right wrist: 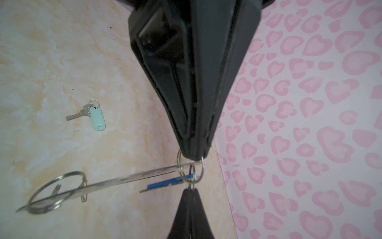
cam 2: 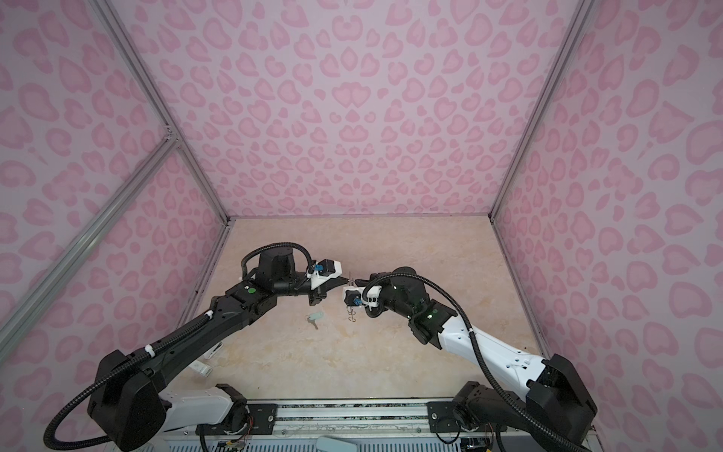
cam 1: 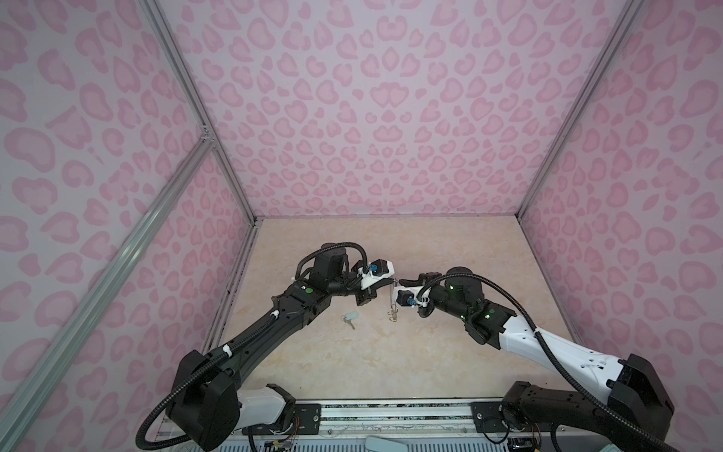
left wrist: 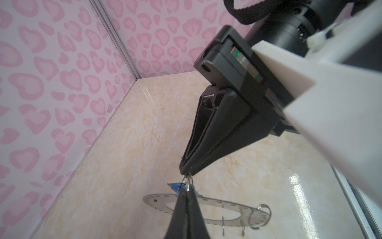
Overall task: Attach keys to a key ring
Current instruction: Insert the key into the keyring.
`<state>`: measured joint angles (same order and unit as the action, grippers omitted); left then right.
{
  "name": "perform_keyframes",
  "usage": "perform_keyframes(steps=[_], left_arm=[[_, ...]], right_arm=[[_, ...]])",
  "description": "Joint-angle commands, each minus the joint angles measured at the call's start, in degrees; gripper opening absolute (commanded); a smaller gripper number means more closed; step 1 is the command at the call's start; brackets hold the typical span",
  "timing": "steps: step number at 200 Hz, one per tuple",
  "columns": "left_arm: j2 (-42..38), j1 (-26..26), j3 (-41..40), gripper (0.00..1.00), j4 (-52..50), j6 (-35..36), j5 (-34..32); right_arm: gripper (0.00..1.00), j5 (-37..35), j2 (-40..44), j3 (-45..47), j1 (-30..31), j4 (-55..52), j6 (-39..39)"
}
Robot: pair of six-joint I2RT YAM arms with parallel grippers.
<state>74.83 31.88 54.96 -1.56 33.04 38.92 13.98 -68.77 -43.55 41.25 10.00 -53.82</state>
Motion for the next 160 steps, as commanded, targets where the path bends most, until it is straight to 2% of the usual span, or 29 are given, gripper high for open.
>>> perform_keyframes(steps=[1,35,108,160], left_arm=[[0.62,-0.06,0.25,0.03,4.90,-1.80,-0.81],[1.29,-0.06,-0.30,0.03,9.04,-4.20,-2.19],[1.64,0.03,-2.83,0.03,17.63,-7.81,-3.86],[0.28,0.04,-3.63,0.03,15.69,-5.89,-1.02]], right_arm=[[0.00,-0.33,-0.65,-0.37,-0.45,0.06,2.93],[0.00,0.15,-1.15,-0.54,-1.18,0.90,8.08],[0.00,1.77,-1.41,-0.68,-1.64,1.16,12.96],[0.16,11.30,2.93,0.99,-9.70,2.87,20.28]])
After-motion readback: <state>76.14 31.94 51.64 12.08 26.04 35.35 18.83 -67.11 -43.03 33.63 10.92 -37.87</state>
